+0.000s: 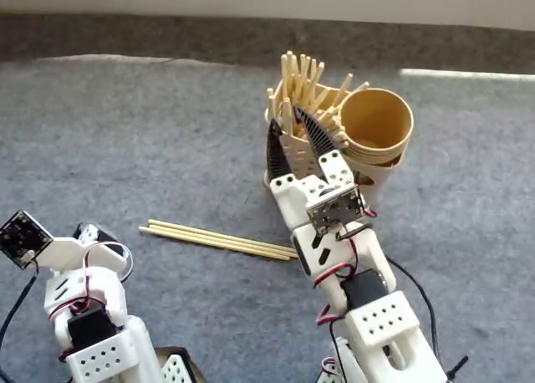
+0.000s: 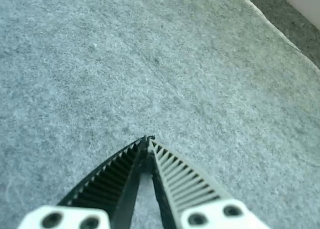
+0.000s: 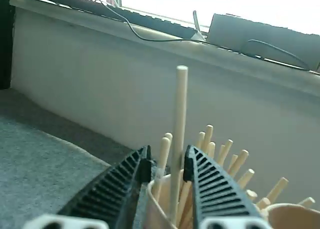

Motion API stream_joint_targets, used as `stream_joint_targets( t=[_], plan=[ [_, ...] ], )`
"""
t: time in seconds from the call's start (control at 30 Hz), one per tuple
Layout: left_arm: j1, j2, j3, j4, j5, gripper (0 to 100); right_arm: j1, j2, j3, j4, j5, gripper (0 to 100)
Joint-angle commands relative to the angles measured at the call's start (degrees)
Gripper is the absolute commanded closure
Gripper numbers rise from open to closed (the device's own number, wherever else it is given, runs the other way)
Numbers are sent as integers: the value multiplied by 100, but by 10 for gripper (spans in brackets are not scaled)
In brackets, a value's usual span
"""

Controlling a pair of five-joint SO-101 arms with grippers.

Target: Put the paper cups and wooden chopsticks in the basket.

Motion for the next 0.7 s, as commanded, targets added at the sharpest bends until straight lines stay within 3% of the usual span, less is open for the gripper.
stream_joint_targets(
  t=[0.0,0.1,0.23,0.5,0.67],
  plan=[
    [-13,-92,110,9,-70,973,-374,-971,-585,1358,-53,878],
    [-13,-92,110,9,-79,973,-558,-1420,-927,2387,-44,888],
    [-13,-92,110,9,-88,973,-523,-1807,-1051,3213,-18,998],
    [-4,-92,110,-18,-88,973,-532,-2905,-734,4497,-44,994],
    [-13,-101,110,-26,-88,973,-497,-3864,435,4699,-18,994]
  ],
)
